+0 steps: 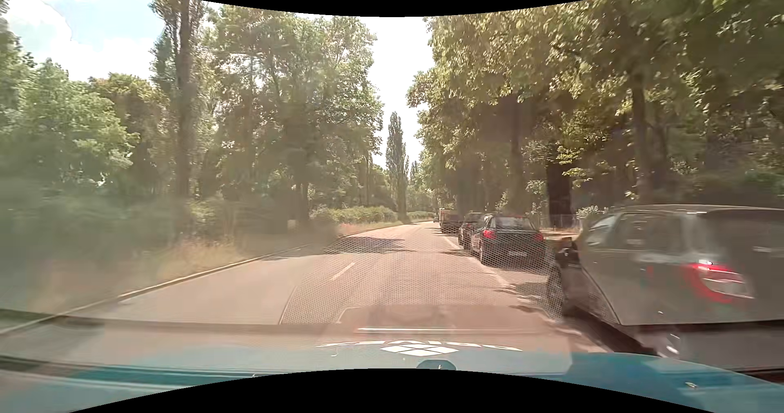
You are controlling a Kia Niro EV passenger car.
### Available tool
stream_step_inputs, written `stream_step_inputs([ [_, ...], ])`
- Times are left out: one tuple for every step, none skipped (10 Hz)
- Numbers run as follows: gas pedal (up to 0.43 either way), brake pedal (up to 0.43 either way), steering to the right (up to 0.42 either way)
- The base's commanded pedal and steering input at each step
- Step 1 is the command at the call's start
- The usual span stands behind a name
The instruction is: Follow the waypoints while adhering to traffic rules and regulations
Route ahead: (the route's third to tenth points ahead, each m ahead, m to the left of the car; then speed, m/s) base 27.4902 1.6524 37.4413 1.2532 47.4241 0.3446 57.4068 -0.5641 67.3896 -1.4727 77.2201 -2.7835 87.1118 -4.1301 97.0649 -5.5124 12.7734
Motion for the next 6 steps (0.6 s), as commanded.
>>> stream_step_inputs([
  [0.150,0.000,0.008],
  [0.150,0.000,0.008],
  [0.150,0.000,0.008],
  [0.150,0.000,0.008],
  [0.150,0.000,0.008],
  [0.150,0.000,0.007],
])
